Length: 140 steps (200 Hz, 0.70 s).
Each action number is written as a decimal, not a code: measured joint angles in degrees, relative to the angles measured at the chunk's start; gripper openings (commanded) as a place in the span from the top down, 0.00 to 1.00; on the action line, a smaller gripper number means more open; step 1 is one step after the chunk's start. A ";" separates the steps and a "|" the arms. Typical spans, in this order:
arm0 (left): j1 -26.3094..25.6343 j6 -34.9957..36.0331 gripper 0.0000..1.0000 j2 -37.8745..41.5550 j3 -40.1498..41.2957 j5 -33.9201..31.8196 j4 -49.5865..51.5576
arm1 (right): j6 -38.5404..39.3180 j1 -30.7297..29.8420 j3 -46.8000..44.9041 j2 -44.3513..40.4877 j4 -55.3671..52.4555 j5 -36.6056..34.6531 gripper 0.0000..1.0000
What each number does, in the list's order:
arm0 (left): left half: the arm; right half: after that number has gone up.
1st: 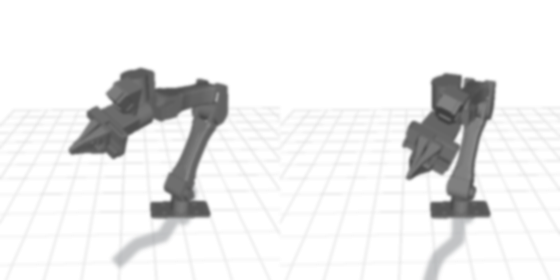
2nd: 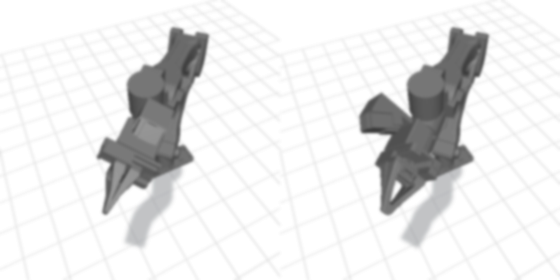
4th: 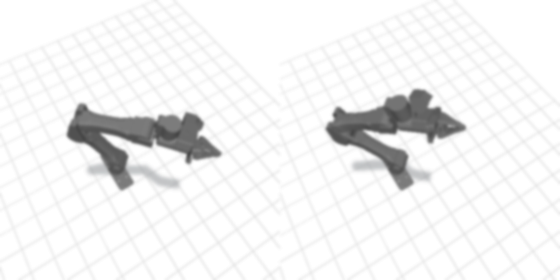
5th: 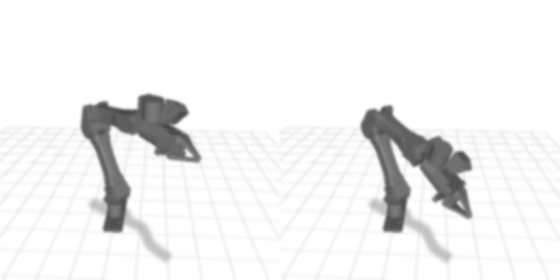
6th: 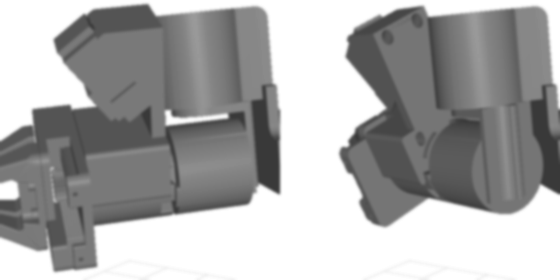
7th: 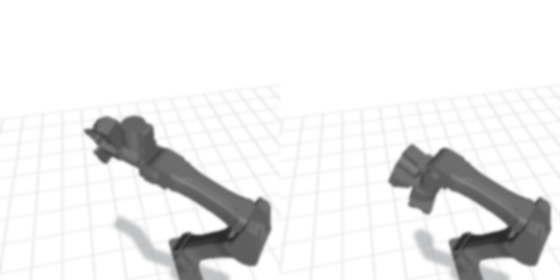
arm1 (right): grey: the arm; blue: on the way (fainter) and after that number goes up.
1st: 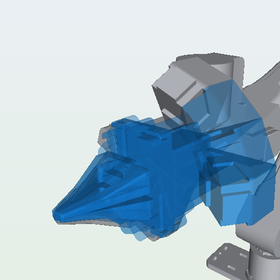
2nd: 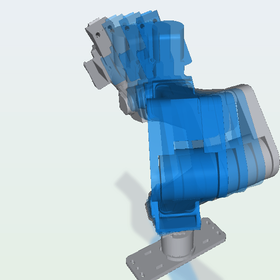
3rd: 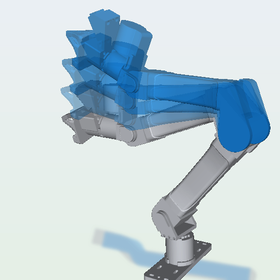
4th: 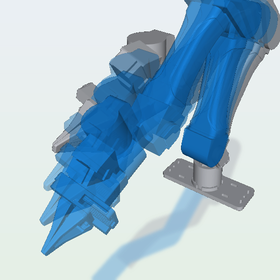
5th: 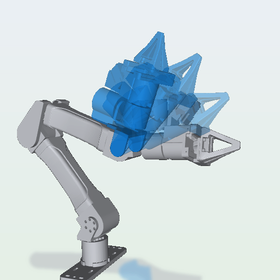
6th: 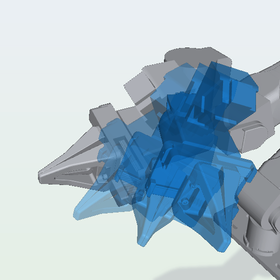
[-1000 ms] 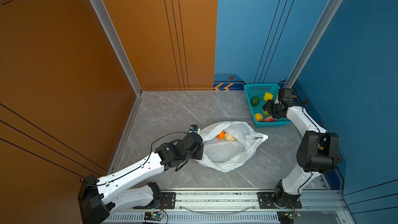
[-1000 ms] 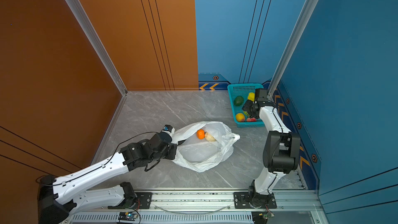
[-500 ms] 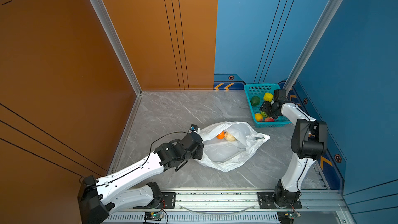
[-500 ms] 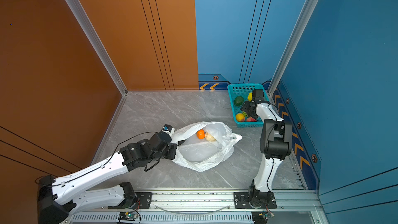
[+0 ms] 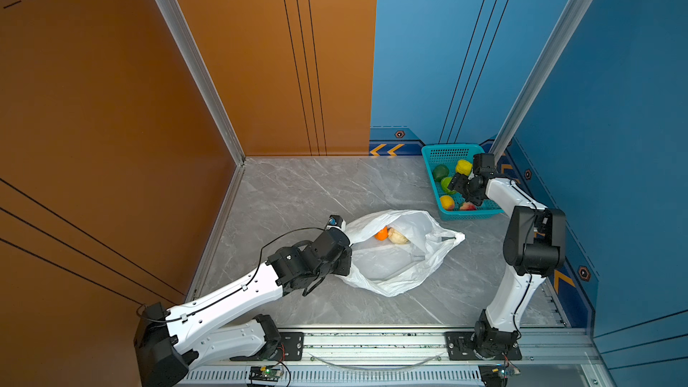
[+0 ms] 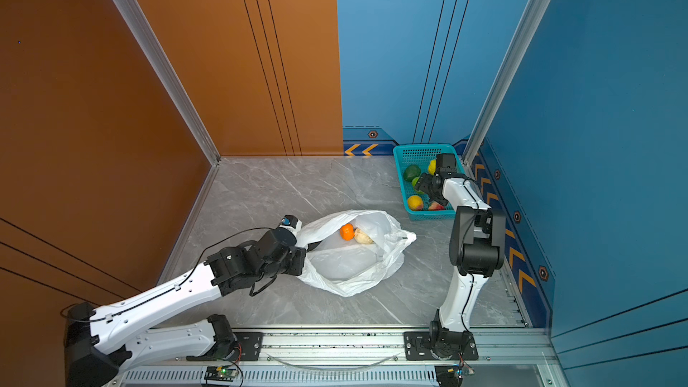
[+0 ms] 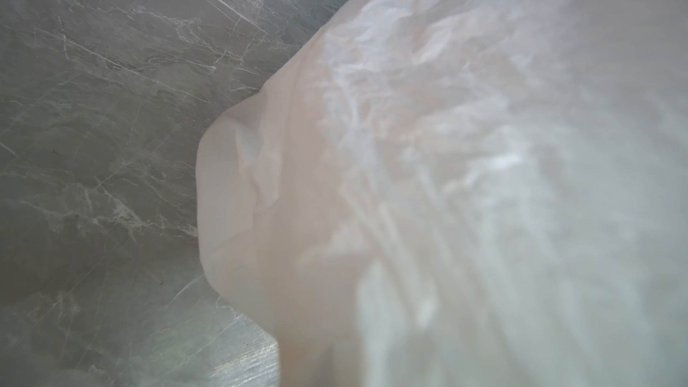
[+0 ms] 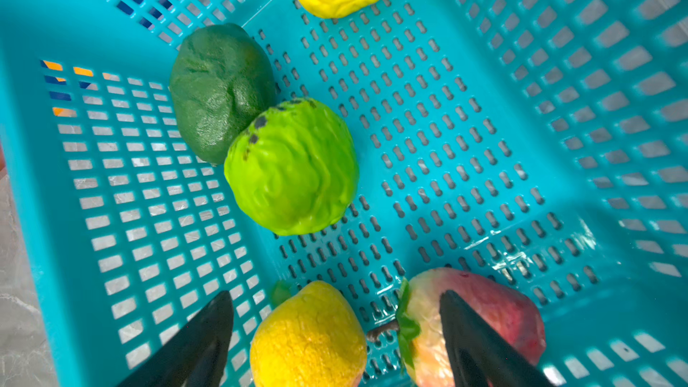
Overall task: Untie the knot of the plastic bag and take out the fruit
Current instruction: Place the fruit in the basket, then open the plastic bag at the center of the table.
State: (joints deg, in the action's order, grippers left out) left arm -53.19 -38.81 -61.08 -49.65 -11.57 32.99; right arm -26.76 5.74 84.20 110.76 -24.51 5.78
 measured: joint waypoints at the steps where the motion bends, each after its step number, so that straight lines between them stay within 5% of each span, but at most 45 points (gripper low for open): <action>1: 0.00 0.00 1.00 0.00 0.00 0.00 0.00 | 0.00 -0.04 0.00 -0.11 0.00 0.00 0.12; 99: 0.00 0.00 1.00 0.66 0.00 0.00 0.00 | -0.02 -5.81 -3.96 -19.78 -3.69 2.45 0.10; 140: 0.00 0.00 1.00 0.76 0.00 0.00 -0.02 | -0.04 -12.70 -4.83 -30.32 -9.22 3.52 0.07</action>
State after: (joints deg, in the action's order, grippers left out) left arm -53.19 -38.81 -60.31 -49.65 -11.57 32.97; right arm -26.81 -6.96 79.37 80.44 -33.74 9.30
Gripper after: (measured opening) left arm 0.045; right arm 0.920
